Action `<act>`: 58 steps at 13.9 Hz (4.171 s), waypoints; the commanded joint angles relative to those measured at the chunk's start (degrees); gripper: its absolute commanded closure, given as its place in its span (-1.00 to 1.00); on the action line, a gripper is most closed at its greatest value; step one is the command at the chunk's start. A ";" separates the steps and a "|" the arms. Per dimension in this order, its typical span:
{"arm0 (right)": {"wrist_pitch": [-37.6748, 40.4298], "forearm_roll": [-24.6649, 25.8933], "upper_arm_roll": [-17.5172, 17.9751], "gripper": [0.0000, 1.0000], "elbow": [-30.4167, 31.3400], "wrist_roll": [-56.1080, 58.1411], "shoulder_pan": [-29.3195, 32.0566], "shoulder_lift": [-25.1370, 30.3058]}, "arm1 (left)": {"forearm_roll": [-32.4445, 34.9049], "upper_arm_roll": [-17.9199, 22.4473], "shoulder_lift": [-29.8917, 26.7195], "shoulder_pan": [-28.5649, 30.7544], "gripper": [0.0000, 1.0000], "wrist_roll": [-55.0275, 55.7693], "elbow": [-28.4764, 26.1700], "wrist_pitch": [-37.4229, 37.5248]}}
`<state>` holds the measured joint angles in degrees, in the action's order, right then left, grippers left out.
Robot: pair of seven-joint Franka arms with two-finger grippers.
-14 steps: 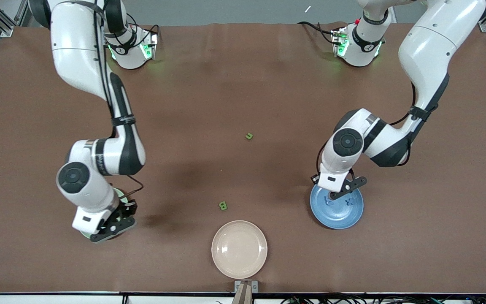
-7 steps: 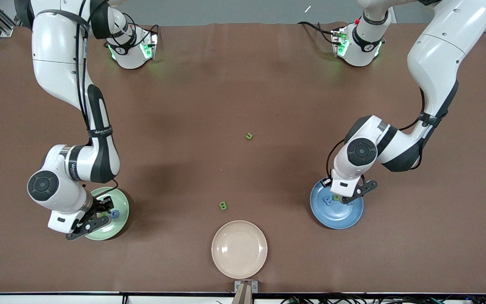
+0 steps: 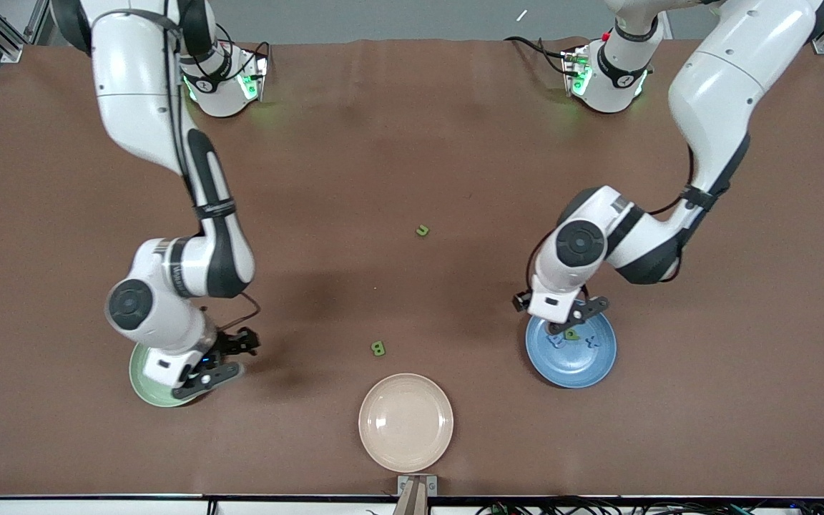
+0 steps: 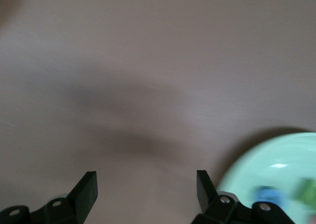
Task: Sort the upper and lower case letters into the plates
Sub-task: 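Grasp the green n with the left gripper while the right gripper grasps B, then drop the green n in the blue plate while the right gripper drops B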
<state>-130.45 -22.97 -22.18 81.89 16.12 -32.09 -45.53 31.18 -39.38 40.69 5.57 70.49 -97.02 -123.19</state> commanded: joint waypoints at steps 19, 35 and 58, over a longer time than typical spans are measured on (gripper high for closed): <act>-29.14 -0.67 -0.06 -0.76 -3.49 -32.38 -19.06 -13.52 | -2.44 4.05 7.30 -24.73 -0.33 26.80 0.61 -8.56; -31.80 2.32 -0.14 0.14 -3.49 -32.03 -18.97 -15.20 | -2.35 4.05 6.77 -23.86 0.70 32.35 -1.86 -10.14; 6.17 1.70 -0.94 0.95 2.47 5.94 10.81 2.82 | 7.23 5.01 -0.08 0.40 1.00 -3.86 4.20 -2.32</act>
<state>-123.20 -21.45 -24.53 81.59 21.18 -23.20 -43.06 39.06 -34.30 40.23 5.08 69.66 -93.15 -126.22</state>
